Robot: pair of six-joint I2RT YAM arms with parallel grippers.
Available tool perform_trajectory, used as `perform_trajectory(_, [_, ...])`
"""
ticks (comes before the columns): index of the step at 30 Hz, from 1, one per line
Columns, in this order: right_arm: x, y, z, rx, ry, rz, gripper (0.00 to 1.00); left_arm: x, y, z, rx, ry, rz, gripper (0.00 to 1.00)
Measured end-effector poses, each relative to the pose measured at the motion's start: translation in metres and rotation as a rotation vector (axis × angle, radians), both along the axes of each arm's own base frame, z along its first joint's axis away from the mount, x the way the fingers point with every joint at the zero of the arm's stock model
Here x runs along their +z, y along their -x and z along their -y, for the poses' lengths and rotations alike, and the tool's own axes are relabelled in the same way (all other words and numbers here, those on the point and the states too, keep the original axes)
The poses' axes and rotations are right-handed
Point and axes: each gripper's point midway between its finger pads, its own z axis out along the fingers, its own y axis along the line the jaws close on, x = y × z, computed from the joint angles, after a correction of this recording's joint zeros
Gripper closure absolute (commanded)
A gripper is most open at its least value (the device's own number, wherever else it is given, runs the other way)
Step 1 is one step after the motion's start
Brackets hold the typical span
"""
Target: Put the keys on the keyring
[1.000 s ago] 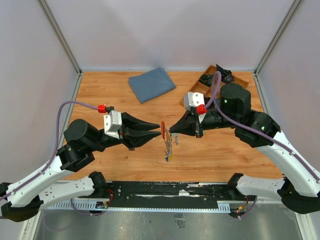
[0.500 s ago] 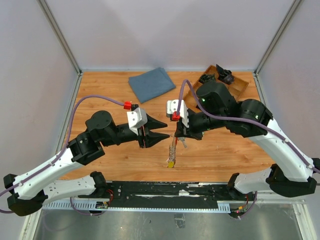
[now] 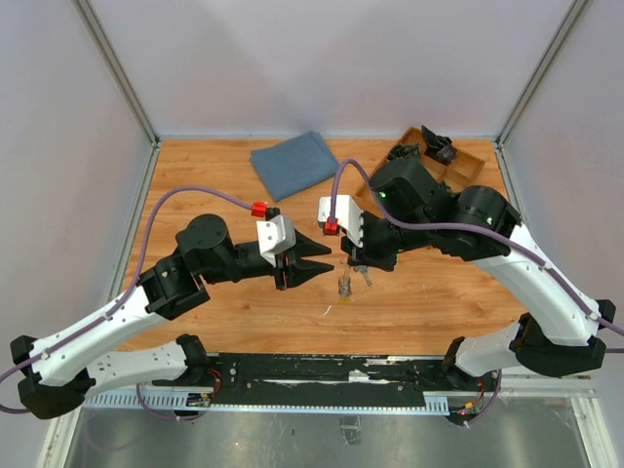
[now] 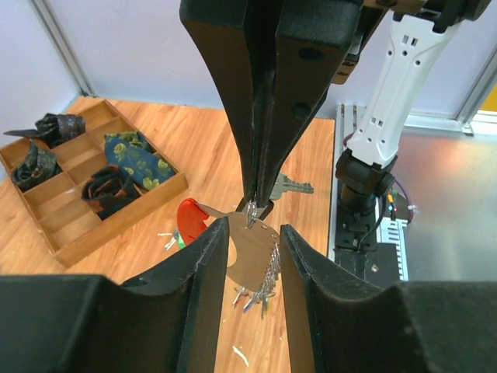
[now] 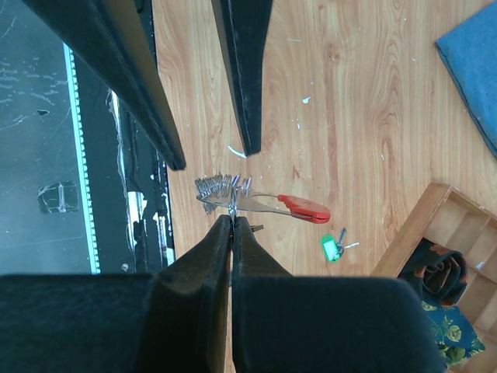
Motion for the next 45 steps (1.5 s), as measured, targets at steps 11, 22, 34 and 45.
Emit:
perform_trajectory(11, [0.002,0.006,-0.004,0.019,-0.019,-0.019,1.00,-0.017,-0.008,0.012,-0.006,-0.052,-0.005,0.68])
perform_trajectory(22, [0.004,0.006,-0.008,0.029,-0.036,-0.020,1.00,-0.024,-0.009,0.015,-0.010,-0.074,-0.011,0.73])
perform_trajectory(34, [0.000,0.006,-0.008,0.029,-0.026,-0.026,1.00,-0.025,-0.008,0.017,-0.020,-0.076,-0.009,0.74])
perform_trajectory(45, [0.000,0.005,-0.010,0.031,-0.034,-0.023,1.00,-0.026,-0.008,0.017,-0.021,-0.078,-0.006,0.78])
